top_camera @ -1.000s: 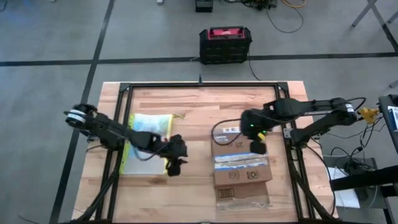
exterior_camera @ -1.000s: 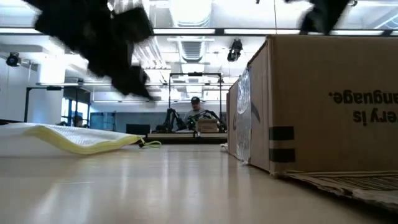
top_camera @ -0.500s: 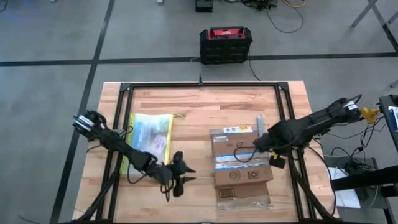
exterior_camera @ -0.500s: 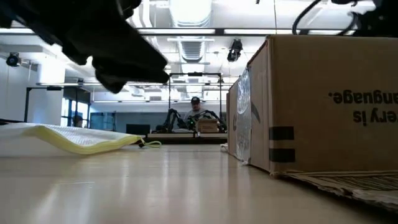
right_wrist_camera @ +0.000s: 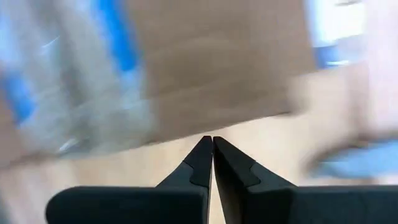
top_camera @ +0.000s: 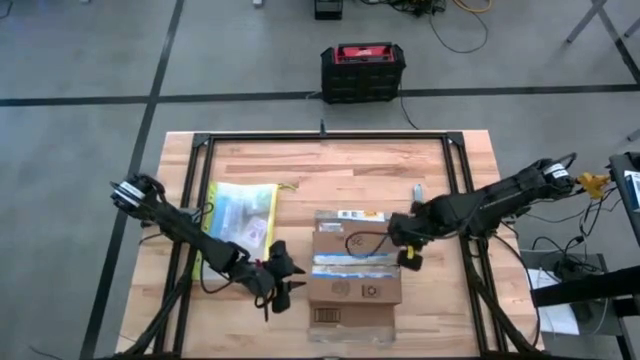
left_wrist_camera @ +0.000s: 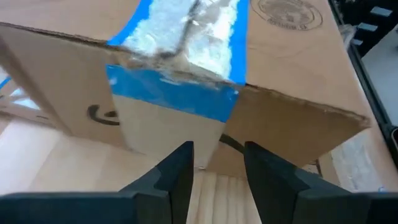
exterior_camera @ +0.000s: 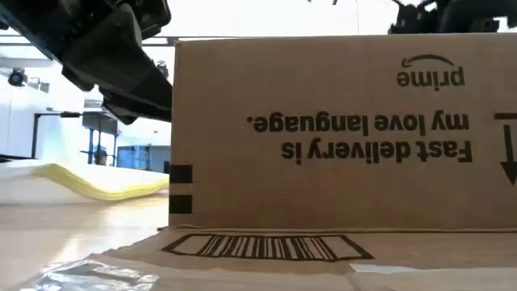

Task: Unpack boxes
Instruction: Break down the box until it is fully flat

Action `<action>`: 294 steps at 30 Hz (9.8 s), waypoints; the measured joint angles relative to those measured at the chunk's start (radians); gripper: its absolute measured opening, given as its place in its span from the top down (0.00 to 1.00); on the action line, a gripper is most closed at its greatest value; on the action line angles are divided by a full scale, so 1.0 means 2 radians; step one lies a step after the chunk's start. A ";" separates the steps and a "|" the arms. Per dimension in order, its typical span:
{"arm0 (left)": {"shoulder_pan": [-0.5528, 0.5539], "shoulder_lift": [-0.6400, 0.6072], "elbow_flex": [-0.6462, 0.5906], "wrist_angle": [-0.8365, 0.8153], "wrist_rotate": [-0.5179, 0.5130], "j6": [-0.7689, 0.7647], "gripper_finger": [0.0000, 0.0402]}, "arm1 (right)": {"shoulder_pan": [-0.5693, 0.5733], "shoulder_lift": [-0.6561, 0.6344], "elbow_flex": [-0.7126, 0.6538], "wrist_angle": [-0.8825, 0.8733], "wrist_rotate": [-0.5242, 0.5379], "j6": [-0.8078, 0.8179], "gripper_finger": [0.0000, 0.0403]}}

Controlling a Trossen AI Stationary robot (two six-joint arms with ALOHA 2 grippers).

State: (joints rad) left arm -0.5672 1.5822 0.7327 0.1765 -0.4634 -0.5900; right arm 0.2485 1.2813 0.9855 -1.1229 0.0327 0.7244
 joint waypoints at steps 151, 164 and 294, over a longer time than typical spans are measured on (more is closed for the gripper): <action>0.078 0.124 0.177 0.217 -0.340 0.226 0.38 | 0.080 0.136 0.143 0.549 0.517 -0.207 0.74; 0.082 0.121 0.177 0.241 -0.389 0.226 0.53 | 0.076 0.182 0.196 0.550 0.521 -0.250 0.74; -0.065 -0.039 0.176 0.065 -0.104 0.265 0.84 | 0.150 0.214 0.197 0.686 0.246 -0.315 0.88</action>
State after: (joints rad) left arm -0.6971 1.5048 1.0840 0.3067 -0.6705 -0.0595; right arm 0.5494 1.7088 1.3792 0.2483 0.5250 0.0937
